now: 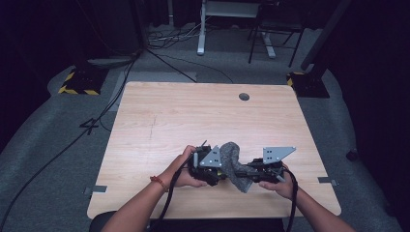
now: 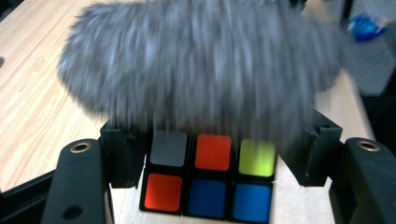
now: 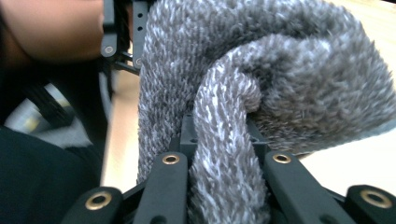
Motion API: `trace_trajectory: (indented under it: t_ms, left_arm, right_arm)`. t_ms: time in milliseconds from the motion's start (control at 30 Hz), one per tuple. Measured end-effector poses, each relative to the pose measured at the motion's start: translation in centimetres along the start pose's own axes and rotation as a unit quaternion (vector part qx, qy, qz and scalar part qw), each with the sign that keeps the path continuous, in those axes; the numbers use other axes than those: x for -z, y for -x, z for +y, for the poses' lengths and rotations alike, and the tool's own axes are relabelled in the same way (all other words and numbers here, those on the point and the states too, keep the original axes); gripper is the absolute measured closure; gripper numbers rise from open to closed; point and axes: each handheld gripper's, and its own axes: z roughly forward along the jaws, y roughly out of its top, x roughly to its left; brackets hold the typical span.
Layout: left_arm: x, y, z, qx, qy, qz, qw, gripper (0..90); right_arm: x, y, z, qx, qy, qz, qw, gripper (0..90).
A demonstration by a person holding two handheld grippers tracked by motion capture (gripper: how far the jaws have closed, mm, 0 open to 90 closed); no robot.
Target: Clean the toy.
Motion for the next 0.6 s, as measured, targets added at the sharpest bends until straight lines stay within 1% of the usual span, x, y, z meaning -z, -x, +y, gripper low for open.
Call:
trace_trajectory:
  t_ms: [33, 100, 167, 200, 233, 300, 367, 433, 467, 500, 567, 600]
  left_arm:
    - [-0.1, -0.1, 0.0, -0.001, -0.004, 0.002, 1.0000, 32.9]
    - [-0.1, -0.2, 0.0, 0.002, -0.005, 0.003, 1.0000, 33.1]
    - [0.1, -0.3, 0.0, 0.005, 0.004, 0.000, 1.0000, 33.2]
    - [0.3, -0.3, 0.0, 0.006, 0.004, 0.001, 1.0000, 33.2]
    - [0.5, -0.4, 0.0, 0.008, 0.011, 0.002, 0.9999, 33.3]
    - [0.7, -0.4, 0.1, 0.009, 0.017, 0.003, 0.9998, 33.4]
    - [1.0, -0.5, 0.1, 0.012, 0.024, 0.002, 0.9996, 33.4]
    - [1.4, -0.7, 0.3, 0.012, 0.033, 0.002, 0.9994, 33.4]
    - [1.5, -0.6, 0.3, 0.014, 0.038, 0.002, 0.9992, 33.4]
    - [1.6, -0.6, 0.4, 0.012, 0.037, 0.003, 0.9992, 33.5]
    - [1.6, -0.6, 0.4, 0.012, 0.039, 0.002, 0.9992, 33.5]
    - [1.6, -0.6, 0.4, 0.013, 0.042, 0.000, 0.9990, 33.5]
  right_arm:
    - [-0.1, 0.0, -0.1, -0.001, -0.002, 0.001, 1.0000, 77.6]
    - [-0.1, 0.2, -0.3, -0.007, -0.008, -0.006, 0.9999, 77.7]
    - [0.0, 0.4, -0.4, -0.010, -0.013, -0.011, 0.9998, 77.7]
    - [0.0, 0.5, -0.5, -0.009, -0.022, -0.017, 0.9996, 77.7]
    - [0.0, 0.6, -0.6, -0.007, -0.033, -0.026, 0.9991, 77.7]
    - [-0.1, 1.1, -1.2, -0.024, -0.052, -0.028, 0.9980, 77.7]
    - [-0.4, 1.6, -1.9, -0.030, -0.082, -0.036, 0.9955, 77.7]
    - [-0.8, 2.0, -2.6, -0.040, -0.107, -0.036, 0.9929, 77.7]
    - [-1.0, 2.0, -2.8, -0.040, -0.119, -0.036, 0.9914, 77.7]
    - [-1.1, 2.1, -2.9, -0.039, -0.125, -0.034, 0.9908, 77.7]
    - [-1.1, 2.1, -2.7, -0.045, -0.116, -0.026, 0.9919, 77.6]
    - [-1.1, 2.0, -2.6, -0.043, -0.110, -0.023, 0.9927, 77.6]
